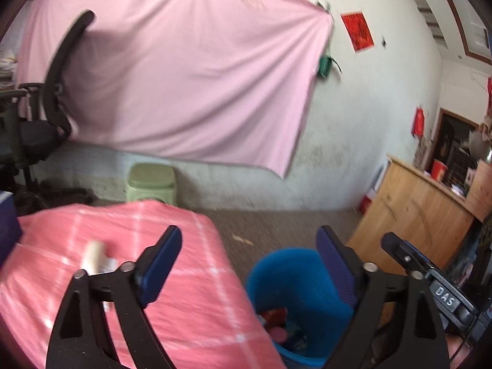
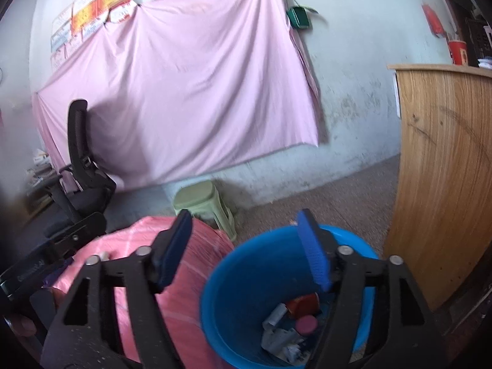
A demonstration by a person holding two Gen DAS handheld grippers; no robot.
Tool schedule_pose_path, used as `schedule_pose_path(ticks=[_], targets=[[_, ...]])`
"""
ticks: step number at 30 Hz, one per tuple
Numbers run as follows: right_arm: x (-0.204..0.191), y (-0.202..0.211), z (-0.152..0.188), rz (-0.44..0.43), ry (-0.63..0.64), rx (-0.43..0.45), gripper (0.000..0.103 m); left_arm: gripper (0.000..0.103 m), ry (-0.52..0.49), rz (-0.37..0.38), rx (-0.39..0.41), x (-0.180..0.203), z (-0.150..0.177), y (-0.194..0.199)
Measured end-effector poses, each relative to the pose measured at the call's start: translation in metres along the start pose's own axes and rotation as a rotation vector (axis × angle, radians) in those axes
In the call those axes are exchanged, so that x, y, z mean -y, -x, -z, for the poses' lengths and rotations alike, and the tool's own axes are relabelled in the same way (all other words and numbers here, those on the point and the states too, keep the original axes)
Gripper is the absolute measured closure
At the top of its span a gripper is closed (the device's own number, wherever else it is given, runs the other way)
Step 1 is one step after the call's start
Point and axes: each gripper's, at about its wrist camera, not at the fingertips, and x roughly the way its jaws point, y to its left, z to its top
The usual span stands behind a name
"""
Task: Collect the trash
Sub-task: 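Move both grippers back over the table toward the white soap bar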
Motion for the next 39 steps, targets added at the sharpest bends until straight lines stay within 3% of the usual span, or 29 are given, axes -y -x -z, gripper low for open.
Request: schedule_pose_path(ticks=[4,20,32,39], targets=[[-0.020,0.003,-0.003,-0.033,0.021,0.055,0.000,0.006,0.011,-0.056,0.061,-0.023,-0.007,0.018],[-0.120,-0.007,0.017,-0.178,0.212,0.138,0.000,0.005,0.000,-0.298,0.107,-0.121,0.010,0.082],[-0.179,-0.045,0.048,-0.204,0.338,-0.048,0.000,0.003,0.017,-0.342,0.061,-0.167,0.040,0.102],[-0.183,-0.079,0.063,-0.194,0.356,-0.239,0.000,0.003,0.104,-0.306,-0.098,-0.190,0.051,0.090]])
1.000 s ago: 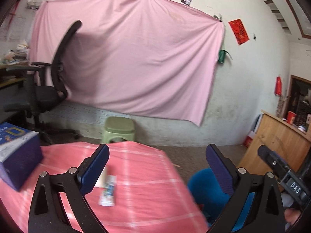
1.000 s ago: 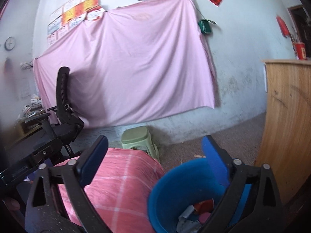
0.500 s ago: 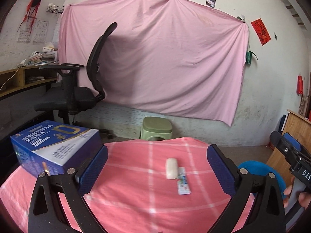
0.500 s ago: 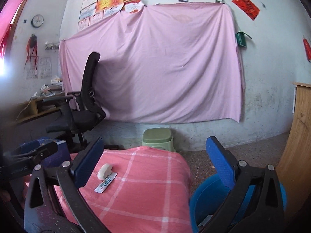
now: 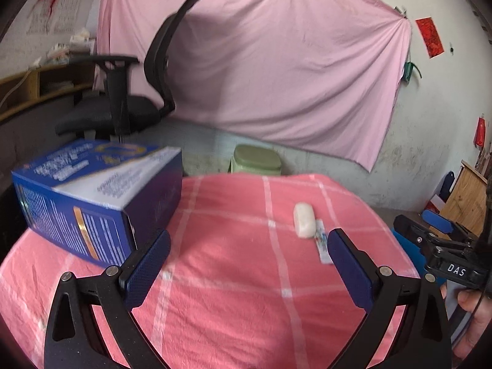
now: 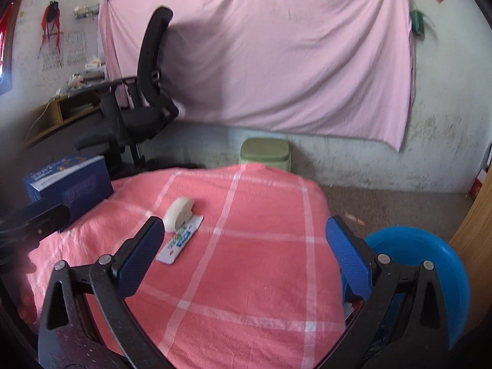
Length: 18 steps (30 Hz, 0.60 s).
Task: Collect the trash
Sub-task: 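Move both grippers back over the table toward the white soap bar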
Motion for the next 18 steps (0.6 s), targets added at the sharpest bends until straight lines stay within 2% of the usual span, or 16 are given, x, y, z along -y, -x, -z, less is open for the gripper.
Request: schedule_pose_path(ticks=[6,8,10,13,18], targets=[[-0.009,-0.028,0.000,-0.049,0.017,-0.123,0.000,0.003,0.065,-0.016,-0.121,-0.010,0.005,-0.014],[-0.014,-0.037,0.001,-0.073,0.040,-0.171,0.006,0.003,0.079,-0.021,-0.143,-0.012,0.008,-0.017],[-0.023,-0.052,0.001,-0.102,0.075,-0.224,0.021,0.003,0.086,-0.023,-0.164,-0.014,0.008,-0.019],[-0.033,-0.070,0.003,-0.137,0.117,-0.290,0.029,0.003,0.086,-0.028,-0.185,-0.013,0.012,-0.021],[-0.046,-0.085,0.002,-0.193,0.146,-0.337,0.030,0.003,0.081,-0.039,-0.210,-0.014,0.010,-0.028]])
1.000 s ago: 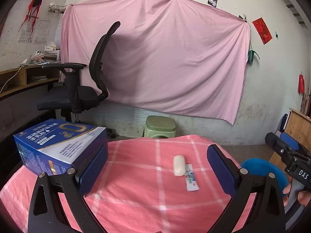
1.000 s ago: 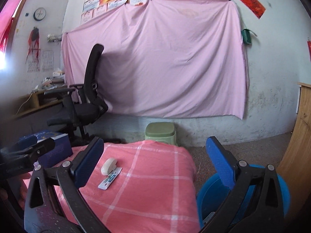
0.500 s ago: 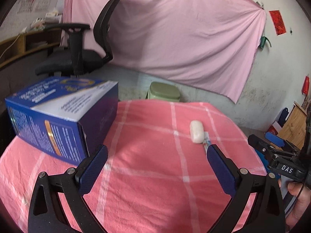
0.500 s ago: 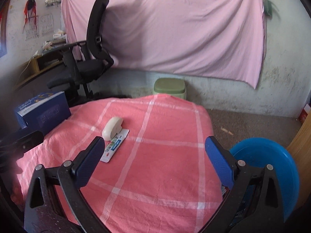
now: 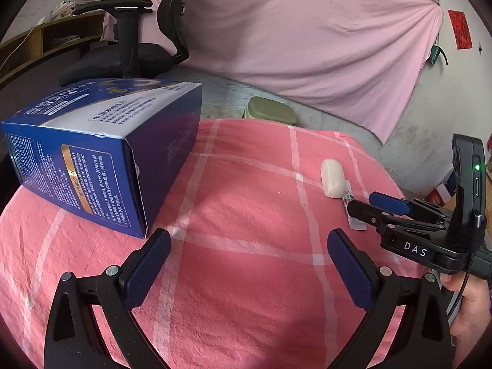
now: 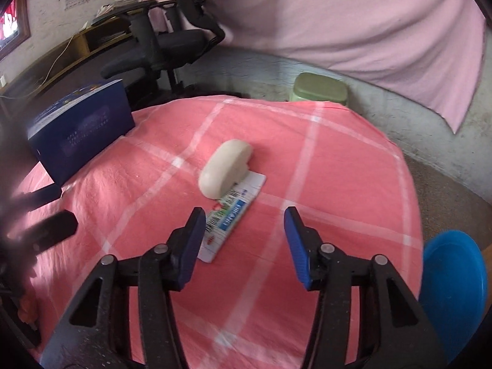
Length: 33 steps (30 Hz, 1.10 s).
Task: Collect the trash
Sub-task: 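Move both grippers back over the table toward the white soap bar, then grasp the white tube with the right gripper while the left gripper grasps the soap bar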
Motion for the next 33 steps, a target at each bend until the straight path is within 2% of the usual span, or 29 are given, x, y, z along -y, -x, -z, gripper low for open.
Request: schedule_pose_path(ticks=[5,7,8,9,13,17,20,22,27,33], targets=[[0.000,-0.008,0.000,-0.017,0.006,-0.036,0.033,0.003,-0.008,-0.012,-0.012,0.000,0.000,-0.004],[0.003,-0.007,0.001,-0.002,-0.001,-0.040,0.049,0.003,-0.015,-0.005,-0.017,0.001,-0.001,-0.006],[0.006,-0.006,0.002,0.001,-0.008,-0.041,0.052,0.004,-0.019,-0.001,-0.020,0.002,0.000,-0.006],[0.009,-0.004,0.002,-0.002,-0.020,-0.040,0.060,0.004,-0.027,0.003,-0.024,0.004,0.000,-0.007],[0.018,0.001,0.008,-0.015,-0.033,-0.040,0.061,0.004,-0.053,0.032,-0.035,0.016,0.003,-0.010],[0.027,0.012,0.015,0.043,-0.013,-0.038,0.061,0.008,-0.099,0.053,-0.047,0.032,-0.002,-0.020],[0.046,0.022,0.021,0.062,-0.064,-0.022,0.061,0.009,-0.150,0.061,-0.049,0.046,-0.012,-0.033],[0.058,0.026,0.023,0.058,-0.103,-0.012,0.061,0.012,-0.168,0.068,-0.068,0.054,-0.019,-0.046],[0.070,0.028,0.024,0.033,-0.151,-0.008,0.061,0.028,-0.195,0.063,-0.135,0.071,-0.038,-0.082],[0.070,0.023,0.025,0.033,-0.131,-0.035,0.061,0.033,-0.225,0.063,-0.176,0.089,-0.053,-0.113]])
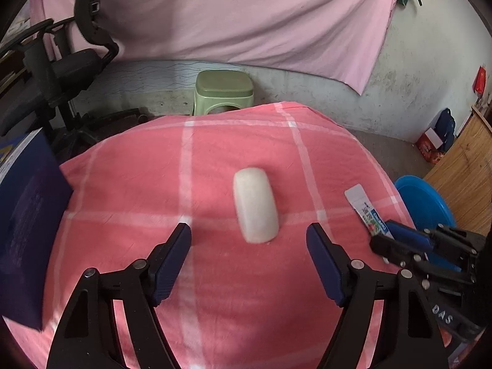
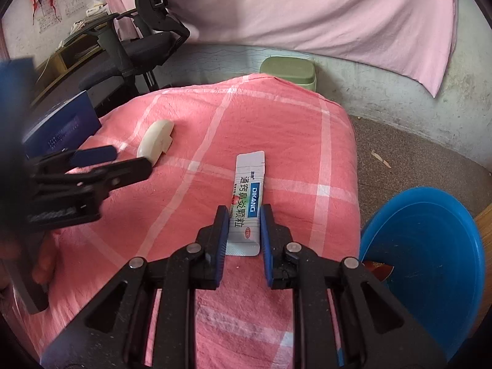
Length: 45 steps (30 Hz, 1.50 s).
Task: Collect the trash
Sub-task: 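Grasp the white tube with the right gripper while the left gripper grasps the soap bar, then lift the tube and soap bar and carry both over the blue basin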
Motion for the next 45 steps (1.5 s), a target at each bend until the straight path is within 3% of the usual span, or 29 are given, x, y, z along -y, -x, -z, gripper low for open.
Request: schedule_pose_path(ticks=[7,13,21,24,27,36,40,45], targets=[[-0.001,-0.002,0.000,0.007,0.005,-0.004,0.061,0.043,0.023,0.008,-0.015,0.000,-0.014,-0.019],[-0.007,-0.003,0.001,0.036,0.026,0.001,0.061,0.078,0.036,0.015,-0.014,0.000,-0.016,-0.018],[-0.002,0.005,0.003,0.032,0.009,0.038,0.063,0.078,0.060,0.062,0.008,0.002,-0.004,-0.001],[-0.002,0.014,0.005,0.045,0.010,0.079,0.063,0.078,0.075,0.076,0.085,0.002,0.005,0.020],[-0.002,0.031,0.009,0.068,0.007,0.163,0.063,0.078,0.079,0.086,0.195,0.005,0.012,0.046],[0.005,0.119,0.031,0.087,-0.047,0.586,0.063,0.077,-0.004,0.063,0.537,0.032,0.024,0.123],[0.009,0.153,0.042,0.122,-0.070,0.736,0.063,0.077,-0.048,0.069,0.638,0.050,0.021,0.149],[0.015,0.184,0.056,0.173,-0.089,0.855,0.063,0.077,-0.098,0.088,0.714,0.079,0.013,0.171]])
